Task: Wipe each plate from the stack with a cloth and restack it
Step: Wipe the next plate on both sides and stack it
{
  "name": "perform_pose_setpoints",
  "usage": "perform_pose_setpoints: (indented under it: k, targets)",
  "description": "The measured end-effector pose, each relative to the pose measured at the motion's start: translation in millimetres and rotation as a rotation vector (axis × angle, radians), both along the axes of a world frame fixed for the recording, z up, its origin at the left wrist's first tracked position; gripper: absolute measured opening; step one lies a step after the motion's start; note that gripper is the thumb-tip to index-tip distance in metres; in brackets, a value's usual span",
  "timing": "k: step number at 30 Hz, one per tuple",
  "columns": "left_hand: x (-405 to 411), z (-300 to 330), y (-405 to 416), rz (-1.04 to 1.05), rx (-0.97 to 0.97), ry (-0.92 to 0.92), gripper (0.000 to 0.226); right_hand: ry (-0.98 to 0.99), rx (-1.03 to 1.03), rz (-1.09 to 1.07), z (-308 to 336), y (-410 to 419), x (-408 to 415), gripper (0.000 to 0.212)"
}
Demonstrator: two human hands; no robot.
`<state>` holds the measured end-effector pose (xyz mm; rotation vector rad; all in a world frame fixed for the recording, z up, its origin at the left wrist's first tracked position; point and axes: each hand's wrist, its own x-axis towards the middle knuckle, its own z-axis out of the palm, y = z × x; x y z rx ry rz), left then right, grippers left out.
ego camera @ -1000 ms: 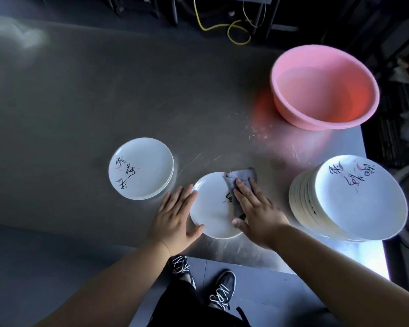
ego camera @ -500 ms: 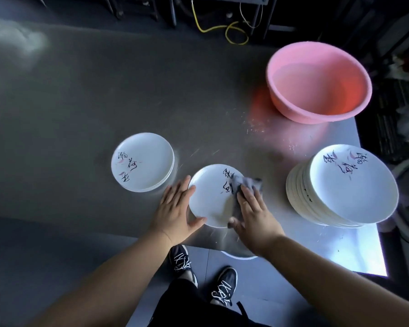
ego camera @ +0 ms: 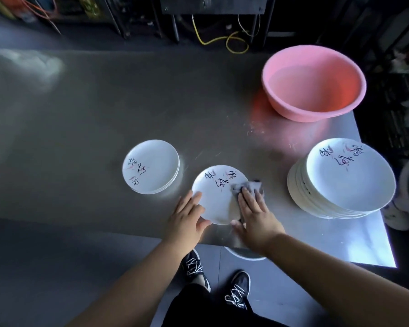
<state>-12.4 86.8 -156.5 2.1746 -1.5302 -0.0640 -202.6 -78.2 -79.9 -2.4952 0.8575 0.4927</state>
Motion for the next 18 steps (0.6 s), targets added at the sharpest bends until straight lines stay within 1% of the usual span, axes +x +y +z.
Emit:
perform_pose_setpoints:
  k: [3,5,9,11,13,14,16,18]
  targets:
    - [0.5,-2.1,1.6,-0.019,-0.028,0.012,0.03,0.067,0.047,0.02,1.4,23.3,-9.1,0.09]
    - [-0.4,-2.1,1.8,-0.019,-0.03,0.012,0.031,0.028,-0.004,0.024,-2.0,3.3,4.5,0.089]
    - [-7.2,-0.6,-0.1,0.035,-0.007,-0.033,0.032,-0.049,-0.011,0.009,-7.7,-41.8,31.7,0.074]
    - [-17.8,1.0,0.2,0.095,0.02,-0.059,0.035,-0.056,-0.003,-0.027,-10.0,-30.1,30.6,0.078]
    - [-33.0,5.9,-0.8,0.146,0.045,-0.043,0.042,-0.045,0.03,-0.084,-9.2,0.8,17.3,0.091]
    - [-39.2,10.3,-2.2,0.147,0.037,-0.027,0.045,-0.04,0.049,-0.093,-7.3,16.3,7.5,0.094]
    - [-40.9,19.3,-3.2,0.083,0.016,0.008,0.044,-0.015,0.102,-0.08,-4.0,32.2,-9.6,0.091]
    - [-27.8,24.7,-0.8,0.014,0.032,0.005,0.046,0.0,0.092,-0.025,-5.0,21.5,-14.5,0.093]
